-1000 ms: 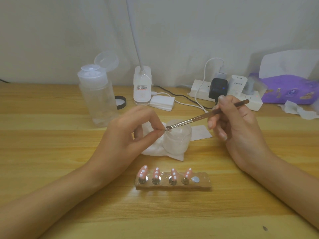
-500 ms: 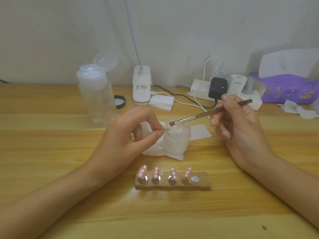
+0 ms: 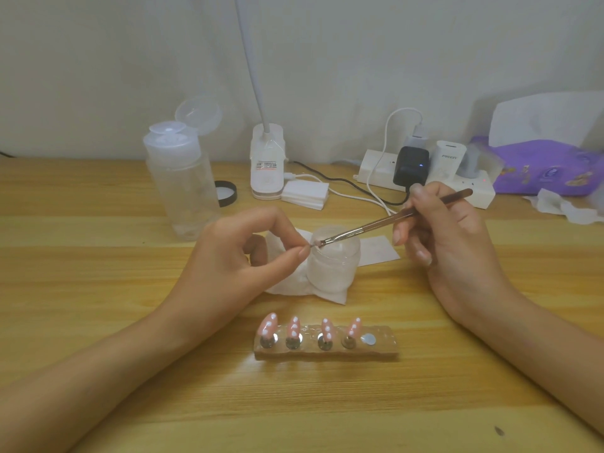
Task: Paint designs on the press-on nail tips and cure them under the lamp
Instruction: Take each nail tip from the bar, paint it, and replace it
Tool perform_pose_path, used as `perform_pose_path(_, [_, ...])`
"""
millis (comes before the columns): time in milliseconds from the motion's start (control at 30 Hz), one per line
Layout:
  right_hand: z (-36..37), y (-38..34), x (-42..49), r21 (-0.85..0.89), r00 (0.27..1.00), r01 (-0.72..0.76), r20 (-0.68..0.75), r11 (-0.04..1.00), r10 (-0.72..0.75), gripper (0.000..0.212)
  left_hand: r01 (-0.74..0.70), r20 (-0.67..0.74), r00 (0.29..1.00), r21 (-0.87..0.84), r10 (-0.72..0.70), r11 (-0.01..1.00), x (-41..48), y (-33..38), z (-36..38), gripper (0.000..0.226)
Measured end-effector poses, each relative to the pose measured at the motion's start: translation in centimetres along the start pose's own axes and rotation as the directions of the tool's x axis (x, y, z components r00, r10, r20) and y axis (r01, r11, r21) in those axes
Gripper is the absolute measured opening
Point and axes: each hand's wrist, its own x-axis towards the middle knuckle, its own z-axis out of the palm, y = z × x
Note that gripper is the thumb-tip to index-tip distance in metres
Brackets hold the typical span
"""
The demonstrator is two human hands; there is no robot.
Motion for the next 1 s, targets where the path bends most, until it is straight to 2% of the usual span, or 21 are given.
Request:
perform_pose_path(133, [0.0,-0.1,-0.1,0.066,0.999,0.034,0.021,0.997,-0.035,0.024,-0.009,0.003,1.0,0.025,0.009,1.0,0.0,0.0,0.1,0.013])
perform_pose_path(267, [0.0,0.0,-0.1,0.022,0.997,0.046,0.064,0.999,-0.048,0.023,-0.01,0.001,1.0,0.029,0.01,1.0,0.1,0.0,0.1,0.012])
perform_pose_path(500, [0.0,0.1,-0.1,-0.032,0.998,0.053,0.027,0.998,-0.052,0.024,-0.016,-0.002,1.0,0.029,0.016,0.999,0.0,0.0,0.1,0.012])
perform_pose_path(667, [-0.4,-0.6,0.0,-0.022,0.99,0.121,-0.067,0.992,-0.122,0.03,-0.039,-0.009,0.999,0.064,0.04,0.997,0.0,0.1,0.0,0.01])
perform_pose_path(867, [-1.3,-1.2,1.0,-0.057,0.979,0.086,-0.18,0.995,-0.095,0.034,-0.06,-0.016,0.998,0.096,0.062,0.994,-0.1,0.1,0.0,0.01])
perform_pose_path(1000, [-1.6,-1.4,1.2,0.032,0.979,0.107,-0.178,0.994,-0.1,0.036,-0.047,-0.027,0.998,0.086,0.049,0.995,-0.1,-0.1,0.0,0.01])
